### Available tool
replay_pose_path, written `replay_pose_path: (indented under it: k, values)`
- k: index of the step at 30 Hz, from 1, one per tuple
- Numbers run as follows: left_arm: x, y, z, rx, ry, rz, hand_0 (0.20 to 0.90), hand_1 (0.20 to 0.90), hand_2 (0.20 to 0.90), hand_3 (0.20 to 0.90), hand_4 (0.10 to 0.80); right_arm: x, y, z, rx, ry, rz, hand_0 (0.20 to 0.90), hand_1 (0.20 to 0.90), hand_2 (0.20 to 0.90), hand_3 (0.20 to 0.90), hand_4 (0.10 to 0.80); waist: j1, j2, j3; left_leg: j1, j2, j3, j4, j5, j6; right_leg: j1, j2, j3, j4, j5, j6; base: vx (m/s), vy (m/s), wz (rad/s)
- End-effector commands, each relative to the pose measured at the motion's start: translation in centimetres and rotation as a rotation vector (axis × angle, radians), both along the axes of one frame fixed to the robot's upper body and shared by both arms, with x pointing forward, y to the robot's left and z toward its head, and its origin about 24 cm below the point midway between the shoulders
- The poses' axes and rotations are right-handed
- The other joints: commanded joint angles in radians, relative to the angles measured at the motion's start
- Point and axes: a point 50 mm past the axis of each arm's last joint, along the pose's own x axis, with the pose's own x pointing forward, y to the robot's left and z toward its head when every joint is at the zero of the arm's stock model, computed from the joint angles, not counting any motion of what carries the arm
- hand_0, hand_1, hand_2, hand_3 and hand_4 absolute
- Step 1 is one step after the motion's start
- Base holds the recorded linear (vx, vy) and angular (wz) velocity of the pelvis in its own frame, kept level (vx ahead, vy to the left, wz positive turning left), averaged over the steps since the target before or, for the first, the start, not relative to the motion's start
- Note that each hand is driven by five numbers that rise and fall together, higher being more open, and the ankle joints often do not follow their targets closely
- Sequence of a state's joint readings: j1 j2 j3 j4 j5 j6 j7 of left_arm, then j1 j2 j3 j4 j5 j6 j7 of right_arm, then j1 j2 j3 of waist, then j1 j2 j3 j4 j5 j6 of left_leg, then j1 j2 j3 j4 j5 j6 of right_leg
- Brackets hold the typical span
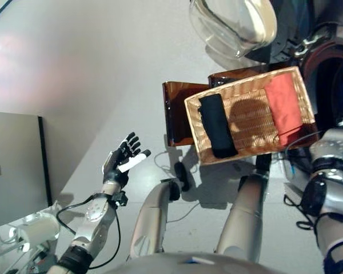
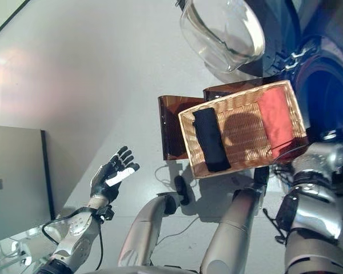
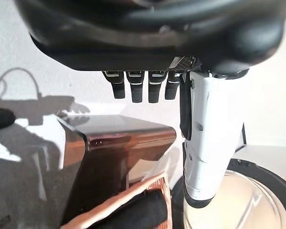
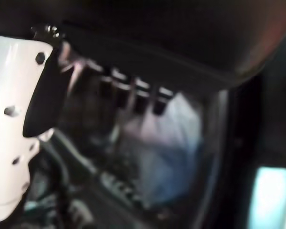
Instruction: Pick up the clothes and place them into the washing machine
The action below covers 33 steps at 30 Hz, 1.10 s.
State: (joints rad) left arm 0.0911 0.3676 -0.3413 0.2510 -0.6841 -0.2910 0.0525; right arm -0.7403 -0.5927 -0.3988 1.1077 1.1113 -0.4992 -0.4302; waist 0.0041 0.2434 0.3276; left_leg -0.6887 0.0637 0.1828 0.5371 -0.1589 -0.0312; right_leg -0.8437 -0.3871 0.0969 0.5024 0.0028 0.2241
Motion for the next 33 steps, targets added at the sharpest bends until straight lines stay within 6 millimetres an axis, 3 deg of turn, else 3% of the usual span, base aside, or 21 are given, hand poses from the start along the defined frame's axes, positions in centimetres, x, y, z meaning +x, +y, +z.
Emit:
replay_pose_path:
  k: [1,8,16,18,19,20,25,27,33]
  values:
    - [-0.4,3.4,1.0,0.023,-0.073,0.120,0.900,0.900,0.900,0.900,0.800,0.1,0.5,0.3,-0.120,-0.001,0.043,0.900,0.900,0.900,0.900,0.800,-0.009,-0.038,-0.027,0.064,0.077,-0.069,-0.096,0.052,-0.131,0.065,-0.019,-0.001,-0.105,0.094,-0.003,0.029,-0.035,-0.09]
    - [-0.5,4.0,0.9,0.051,-0.075,0.149,0.900,0.900,0.900,0.900,0.800,0.0,2.8,-3.5,-0.202,0.223,0.173,0.900,0.900,0.900,0.900,0.800,-0.002,-0.085,-0.033,0.120,0.072,-0.094,-0.162,0.087,-0.138,0.178,-0.022,-0.049,-0.213,0.137,0.002,0.037,-0.060,0.06]
    - [-0.5,5.0,1.3,0.103,-0.100,0.181,0.900,0.900,0.900,0.900,0.800,-0.4,4.9,-6.0,-0.373,0.443,0.316,0.900,0.900,0.900,0.900,0.800,-0.003,-0.133,-0.034,0.177,0.076,-0.108,-0.248,0.131,-0.145,0.269,-0.025,-0.097,-0.316,0.184,0.008,0.030,-0.057,0.06]
    - [-0.5,5.1,1.1,0.114,-0.093,0.191,0.900,0.900,0.900,0.900,0.800,-0.6,5.6,-7.1,-0.470,0.588,0.383,0.900,0.900,0.900,0.900,0.800,-0.006,-0.147,-0.033,0.186,0.078,-0.111,-0.261,0.147,-0.145,0.282,-0.027,-0.102,-0.328,0.195,0.006,0.013,-0.035,0.04]
    - [-0.4,5.1,1.1,0.127,-0.092,0.196,0.900,0.900,0.900,0.900,0.800,-0.7,5.9,-7.8,-0.560,0.716,0.427,0.900,0.900,0.900,0.900,0.800,-0.005,-0.154,-0.033,0.192,0.081,-0.113,-0.263,0.147,-0.145,0.287,-0.024,-0.103,-0.327,0.195,0.006,0.020,-0.049,0.08]
    - [-0.3,5.2,1.2,0.140,-0.100,0.195,0.900,0.900,0.900,0.900,0.800,-0.8,6.7,-9.0,-0.757,0.939,0.515,0.900,0.900,0.900,0.900,0.800,0.000,-0.160,-0.030,0.195,0.089,-0.118,-0.250,0.139,-0.145,0.291,-0.021,-0.104,-0.313,0.187,0.005,0.022,-0.042,0.04]
    - [-0.2,5.3,1.8,0.143,-0.130,0.199,0.900,0.900,0.900,0.900,0.800,-0.7,8.2,-10.4,-0.948,1.138,0.617,0.900,0.900,0.900,0.900,0.800,0.004,-0.163,-0.028,0.190,0.085,-0.130,-0.238,0.142,-0.143,0.295,-0.025,-0.109,-0.301,0.182,0.005,0.005,-0.011,0.02]
    - [-0.1,4.9,2.0,0.144,-0.141,0.184,0.900,0.900,0.900,0.900,0.800,0.2,10.3,-10.9,-1.094,1.201,0.707,0.900,0.900,0.900,0.900,0.800,0.013,-0.158,-0.023,0.193,0.087,-0.127,-0.229,0.135,-0.143,0.298,-0.019,-0.108,-0.297,0.177,0.004,0.000,0.000,0.00]
    - [0.4,4.4,2.3,0.142,-0.160,0.181,0.900,0.900,0.900,0.900,0.800,1.5,12.7,-11.1,-1.212,1.267,0.742,0.900,0.900,0.900,0.900,0.800,0.027,-0.156,-0.032,0.189,0.086,-0.127,-0.224,0.136,-0.139,0.293,-0.021,-0.107,-0.294,0.175,0.004,0.001,0.000,-0.01]
